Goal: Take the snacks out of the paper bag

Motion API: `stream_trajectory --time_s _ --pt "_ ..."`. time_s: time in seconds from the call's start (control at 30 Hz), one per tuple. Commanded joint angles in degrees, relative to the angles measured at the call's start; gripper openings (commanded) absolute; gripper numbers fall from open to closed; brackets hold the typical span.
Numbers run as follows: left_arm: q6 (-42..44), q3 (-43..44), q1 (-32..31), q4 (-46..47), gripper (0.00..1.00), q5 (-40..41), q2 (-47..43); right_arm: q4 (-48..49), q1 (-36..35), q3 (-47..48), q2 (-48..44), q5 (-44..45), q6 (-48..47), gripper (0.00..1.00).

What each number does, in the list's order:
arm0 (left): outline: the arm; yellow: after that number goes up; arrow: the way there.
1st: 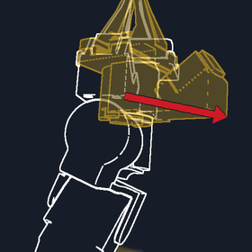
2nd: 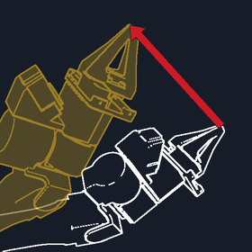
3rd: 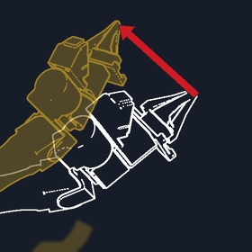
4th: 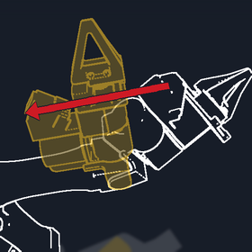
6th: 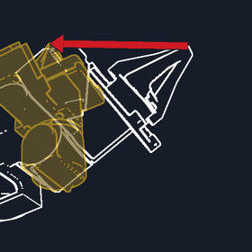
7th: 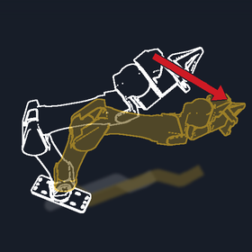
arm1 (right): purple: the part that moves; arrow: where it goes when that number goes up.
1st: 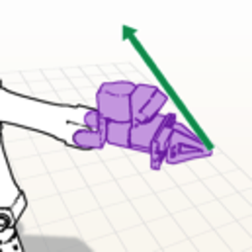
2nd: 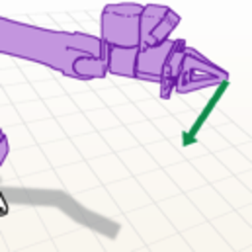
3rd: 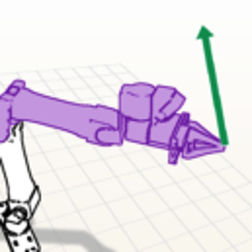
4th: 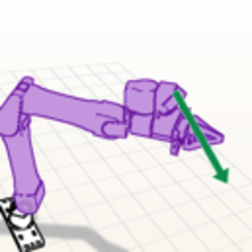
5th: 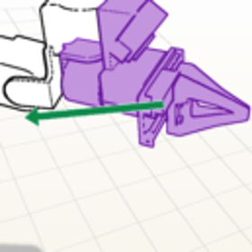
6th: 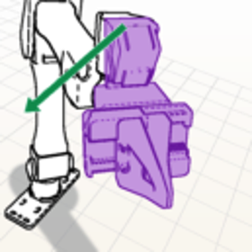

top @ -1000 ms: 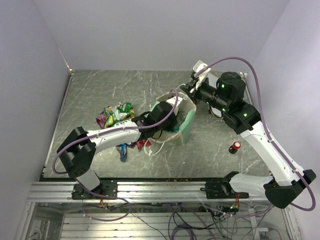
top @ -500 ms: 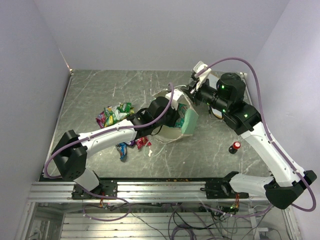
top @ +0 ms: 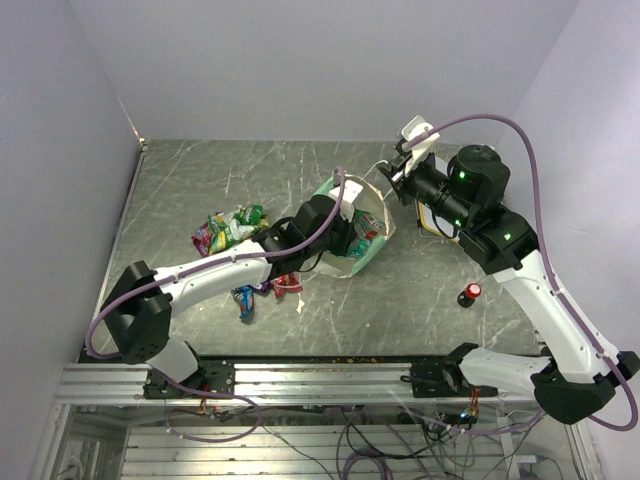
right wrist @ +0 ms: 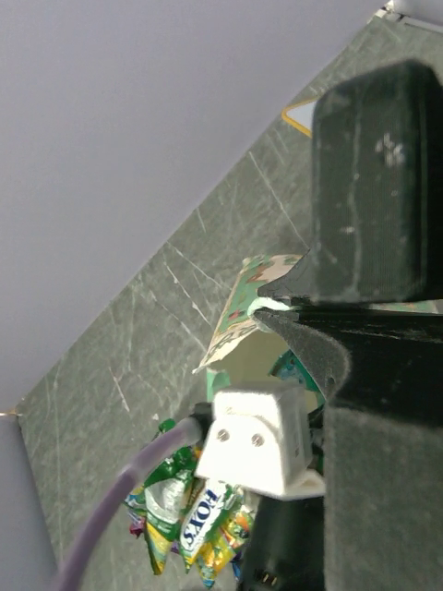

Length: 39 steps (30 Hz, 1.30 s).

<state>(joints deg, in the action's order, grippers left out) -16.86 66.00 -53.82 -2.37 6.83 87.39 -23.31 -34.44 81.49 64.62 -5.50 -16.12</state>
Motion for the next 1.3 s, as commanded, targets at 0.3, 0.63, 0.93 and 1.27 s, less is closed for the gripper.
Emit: stream_trajectory --time_s 0.3,0.63,0.93,1.27 --pt "-1.4 2.7 0.2 11.7 0.07 -7.5 -13.1 -1.1 0.2 -4.6 -2.0 4.1 2.3 0.0" --pt "-3.4 17.0 3.0 -8.1 0.07 3.6 -12.8 -1.1 0.2 -4.7 -2.6 8.5 12.1 0.0" --pt "-7.5 25.7 14.6 -27.1 0.07 22.4 -16.0 -0.6 0.2 -1.8 -4.8 -2.1 28.5 0.0" --pt "-22.8 17.4 30.1 -44.6 0.07 22.7 -15.5 -6.9 0.2 4.6 -4.1 6.7 39.1 0.0"
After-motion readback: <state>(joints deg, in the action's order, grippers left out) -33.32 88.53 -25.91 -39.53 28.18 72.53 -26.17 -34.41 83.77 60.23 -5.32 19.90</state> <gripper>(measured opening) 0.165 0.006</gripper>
